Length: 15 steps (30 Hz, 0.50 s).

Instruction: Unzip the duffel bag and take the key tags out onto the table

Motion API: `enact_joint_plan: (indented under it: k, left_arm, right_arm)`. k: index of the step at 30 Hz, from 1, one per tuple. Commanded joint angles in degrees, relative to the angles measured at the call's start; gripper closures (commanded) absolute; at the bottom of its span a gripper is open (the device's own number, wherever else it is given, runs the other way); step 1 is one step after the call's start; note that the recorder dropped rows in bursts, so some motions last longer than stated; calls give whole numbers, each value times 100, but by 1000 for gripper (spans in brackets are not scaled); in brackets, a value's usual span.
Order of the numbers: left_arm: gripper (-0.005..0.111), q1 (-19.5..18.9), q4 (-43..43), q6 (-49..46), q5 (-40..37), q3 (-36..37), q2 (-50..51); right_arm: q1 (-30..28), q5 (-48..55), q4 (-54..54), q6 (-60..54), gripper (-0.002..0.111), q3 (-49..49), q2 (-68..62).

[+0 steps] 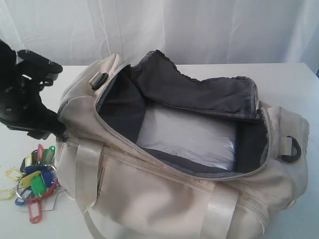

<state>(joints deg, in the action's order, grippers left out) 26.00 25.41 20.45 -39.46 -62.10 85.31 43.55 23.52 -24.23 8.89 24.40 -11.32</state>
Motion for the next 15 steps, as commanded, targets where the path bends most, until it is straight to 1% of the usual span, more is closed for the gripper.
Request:
enact_joint_plan:
  k: [1,5,9,12,13,14,15]
  left_arm:
    - [44,-5,-755,-630,-827,-349,-443]
    - [57,-5,-1656,-1533,-1496,-530,-817]
    - [77,-5,-2407,-2092,-1999,-562,-1257]
    - [92,-5,-2692,-2204,-2188,-562,-1678]
    - [102,-5,-2816,-2204,-2198,-562,-2057]
    - [107,-5,-2882,-2204,-2176,-562,-2272]
    - [107,-5,-2971,-2212,-2041,-519,-2694]
  right_arm:
    - [7,-72,-19,24,108,-45,37]
    - [7,-72,-19,24,108,-45,37]
    - [7,-72,-19,24,108,-45,79]
    - [7,-72,-19,24,108,-45,173]
    - [7,-48,-19,24,108,-45,279]
    - [7,-48,-19,24,108,-45,336]
    - [7,-38,-19,24,108,-45,463]
